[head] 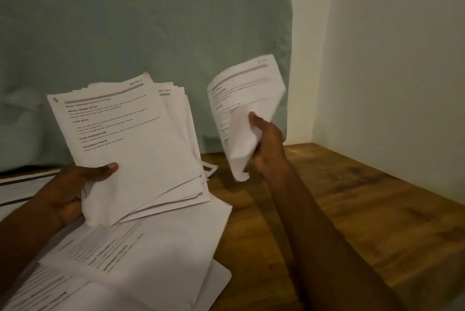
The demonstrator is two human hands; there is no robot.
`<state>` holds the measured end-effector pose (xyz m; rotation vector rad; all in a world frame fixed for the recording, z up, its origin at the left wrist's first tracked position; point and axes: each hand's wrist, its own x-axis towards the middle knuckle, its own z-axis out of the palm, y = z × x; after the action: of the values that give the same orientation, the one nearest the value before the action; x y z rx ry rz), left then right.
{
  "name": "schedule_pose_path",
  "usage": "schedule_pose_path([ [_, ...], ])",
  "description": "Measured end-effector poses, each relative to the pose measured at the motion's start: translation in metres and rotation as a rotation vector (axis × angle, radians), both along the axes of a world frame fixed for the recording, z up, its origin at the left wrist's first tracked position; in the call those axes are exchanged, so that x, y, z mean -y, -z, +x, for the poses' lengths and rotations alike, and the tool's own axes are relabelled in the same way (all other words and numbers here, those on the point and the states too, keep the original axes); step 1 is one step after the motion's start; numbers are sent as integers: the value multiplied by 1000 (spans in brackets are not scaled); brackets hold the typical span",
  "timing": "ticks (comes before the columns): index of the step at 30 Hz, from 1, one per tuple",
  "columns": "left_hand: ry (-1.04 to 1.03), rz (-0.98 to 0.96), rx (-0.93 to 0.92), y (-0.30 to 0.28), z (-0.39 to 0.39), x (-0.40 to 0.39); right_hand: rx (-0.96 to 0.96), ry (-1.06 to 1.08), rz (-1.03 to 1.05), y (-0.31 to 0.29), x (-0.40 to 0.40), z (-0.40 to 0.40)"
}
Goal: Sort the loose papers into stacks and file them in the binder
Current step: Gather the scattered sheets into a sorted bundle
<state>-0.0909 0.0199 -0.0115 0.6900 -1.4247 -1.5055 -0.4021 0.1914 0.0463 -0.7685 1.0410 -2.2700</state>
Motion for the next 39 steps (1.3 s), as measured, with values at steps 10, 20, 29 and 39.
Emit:
schedule_pose_path([
  [10, -8, 9, -100, -8, 20, -4, 267, -667, -385, 22, 8, -4],
  [20, 18, 5, -155, -12, 20, -11, 229, -656, -326, 26, 16, -5],
  [29, -27, 3, -186, -14, 20, -14, 271, -696, -342, 19, 4, 10],
  [39, -33, 19, -209, -12, 20, -7, 271, -688, -337, 21, 12, 1],
])
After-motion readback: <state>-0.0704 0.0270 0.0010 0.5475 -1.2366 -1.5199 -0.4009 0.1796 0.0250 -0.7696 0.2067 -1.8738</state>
